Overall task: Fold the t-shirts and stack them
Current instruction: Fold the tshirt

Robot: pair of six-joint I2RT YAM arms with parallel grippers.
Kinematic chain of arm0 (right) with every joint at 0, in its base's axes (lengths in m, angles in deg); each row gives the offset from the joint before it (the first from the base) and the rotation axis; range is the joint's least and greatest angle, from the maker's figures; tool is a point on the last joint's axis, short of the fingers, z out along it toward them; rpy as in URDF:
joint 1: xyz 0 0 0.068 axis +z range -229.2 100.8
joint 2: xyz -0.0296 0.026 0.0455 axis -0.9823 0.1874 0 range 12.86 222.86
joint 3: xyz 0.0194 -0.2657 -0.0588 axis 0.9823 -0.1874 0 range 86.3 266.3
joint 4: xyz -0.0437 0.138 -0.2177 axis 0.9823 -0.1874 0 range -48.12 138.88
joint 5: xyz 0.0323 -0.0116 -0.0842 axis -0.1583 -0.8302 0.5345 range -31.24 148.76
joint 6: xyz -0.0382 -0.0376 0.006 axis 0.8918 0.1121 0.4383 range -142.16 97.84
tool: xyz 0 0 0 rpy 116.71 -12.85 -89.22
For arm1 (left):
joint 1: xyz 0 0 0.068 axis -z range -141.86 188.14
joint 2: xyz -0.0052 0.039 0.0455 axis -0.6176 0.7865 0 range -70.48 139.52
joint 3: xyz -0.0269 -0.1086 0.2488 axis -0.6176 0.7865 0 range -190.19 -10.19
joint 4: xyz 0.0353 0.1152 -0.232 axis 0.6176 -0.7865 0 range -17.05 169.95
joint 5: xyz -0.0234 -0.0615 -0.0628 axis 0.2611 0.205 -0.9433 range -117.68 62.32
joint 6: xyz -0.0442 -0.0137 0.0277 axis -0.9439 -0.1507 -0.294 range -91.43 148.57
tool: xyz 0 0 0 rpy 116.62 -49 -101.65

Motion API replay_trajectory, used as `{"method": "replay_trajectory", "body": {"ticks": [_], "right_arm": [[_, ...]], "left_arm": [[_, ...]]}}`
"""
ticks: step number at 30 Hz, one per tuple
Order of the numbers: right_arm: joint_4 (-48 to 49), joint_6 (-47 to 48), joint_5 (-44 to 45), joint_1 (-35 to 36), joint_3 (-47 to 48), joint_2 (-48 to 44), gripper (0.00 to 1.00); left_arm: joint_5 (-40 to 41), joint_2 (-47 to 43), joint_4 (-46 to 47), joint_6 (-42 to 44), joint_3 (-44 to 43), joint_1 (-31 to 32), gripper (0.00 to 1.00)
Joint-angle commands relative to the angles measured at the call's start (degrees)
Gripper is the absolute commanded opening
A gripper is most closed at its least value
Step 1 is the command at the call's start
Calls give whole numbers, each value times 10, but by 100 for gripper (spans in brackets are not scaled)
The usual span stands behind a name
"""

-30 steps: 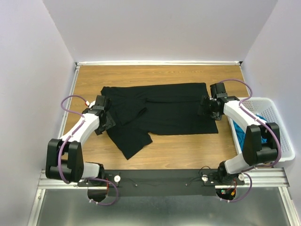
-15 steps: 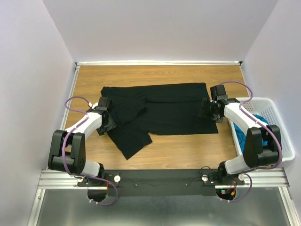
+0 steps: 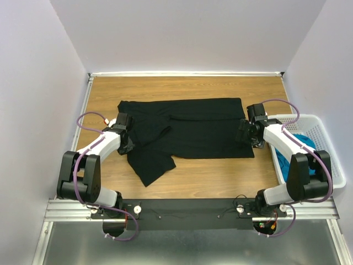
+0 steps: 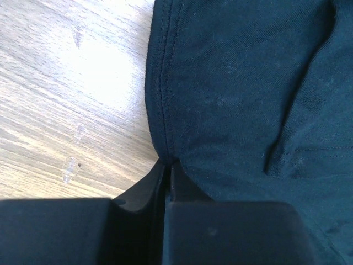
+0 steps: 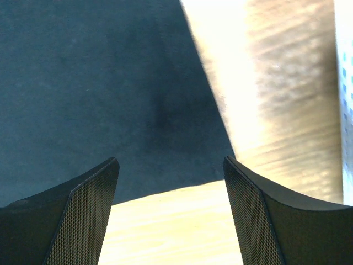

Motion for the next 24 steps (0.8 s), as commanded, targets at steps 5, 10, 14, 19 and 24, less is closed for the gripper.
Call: {"method": "replay_trajectory", "body": {"ticks": [5,10,14,19,24], "right_arm": [[-60,-71,66,2,-10,-8,77],[-58,-91,73,-3,-30,-1,70],[-41,-100,56,-20,-52,-6,67],[-21,-108,47,-41,-79,-18,65],[6,-109,33,-68,-104,-32,62]], "left_arm": [[11,-15,-33,-6,-6,0,2],[3,-15,-35,0,-14,0,2],[7,-14,-37,4,-19,0,1],[7,-16,-36,9,-19,-1,1],[6,-15,-34,12,-17,-1,1]]}}
